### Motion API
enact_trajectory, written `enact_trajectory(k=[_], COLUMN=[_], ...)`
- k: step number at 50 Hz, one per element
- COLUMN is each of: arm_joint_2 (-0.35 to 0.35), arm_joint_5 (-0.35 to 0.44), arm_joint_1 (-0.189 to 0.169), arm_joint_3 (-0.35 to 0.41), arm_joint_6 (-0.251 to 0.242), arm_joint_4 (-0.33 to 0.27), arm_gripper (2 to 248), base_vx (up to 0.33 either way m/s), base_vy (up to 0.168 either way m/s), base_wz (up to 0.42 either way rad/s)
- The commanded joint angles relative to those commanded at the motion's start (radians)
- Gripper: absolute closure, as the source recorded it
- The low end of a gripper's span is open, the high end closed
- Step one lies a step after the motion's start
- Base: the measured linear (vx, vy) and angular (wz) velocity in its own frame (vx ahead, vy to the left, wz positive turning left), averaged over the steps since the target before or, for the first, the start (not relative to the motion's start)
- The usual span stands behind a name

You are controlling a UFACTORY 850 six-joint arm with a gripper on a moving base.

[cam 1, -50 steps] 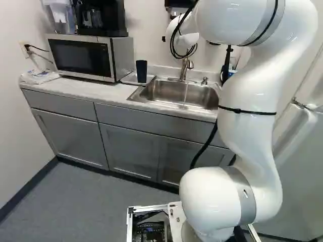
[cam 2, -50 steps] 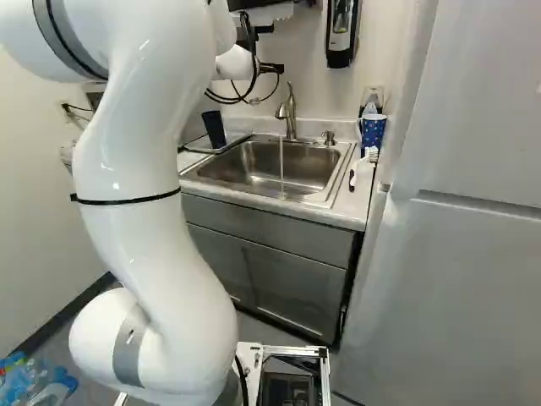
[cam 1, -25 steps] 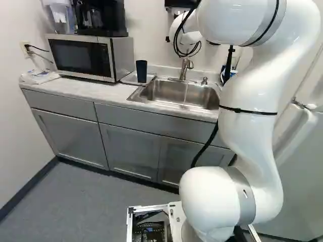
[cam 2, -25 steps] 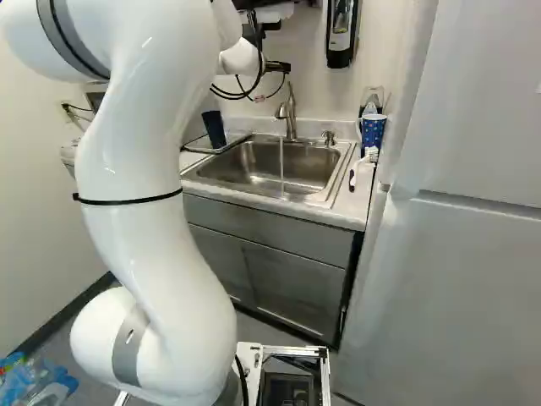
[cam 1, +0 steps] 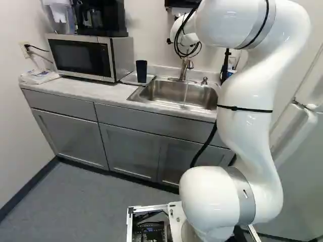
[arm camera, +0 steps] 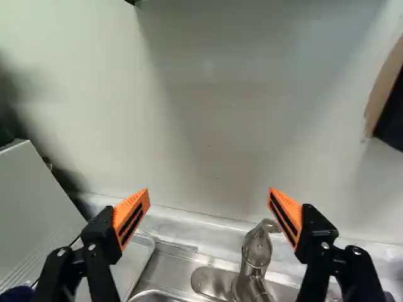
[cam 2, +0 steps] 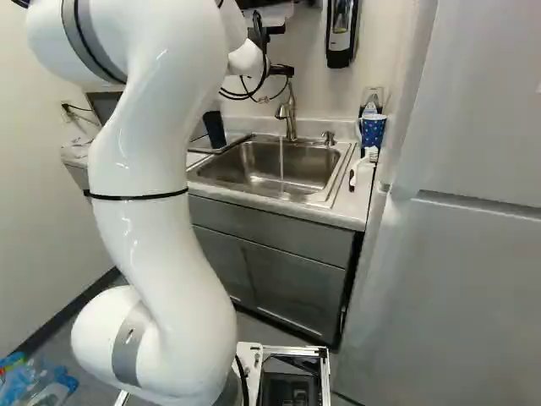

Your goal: Rinse the cup and place it in the tray

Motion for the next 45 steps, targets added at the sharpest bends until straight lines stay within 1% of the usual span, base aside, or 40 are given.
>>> enact_trajectory(k=[9,36,45], arm_joint_2=[-0.026,-0.026,-0.013], arm_joint_5=[-0.005,-0.074,-0.083], arm_joint_1=[0.005,0.006,0.007], arm_joint_3=[-0.031,-0.031,-0.015], arm_joint_6=[0.000,0.000,0.000], arm_joint_4=[0.000,0.000,0.000], arm_gripper=[3,3,3], base_vx=[0.000,0.000,0.000], base_vy=[0.000,0.000,0.000], base_wz=[0.000,0.000,0.000])
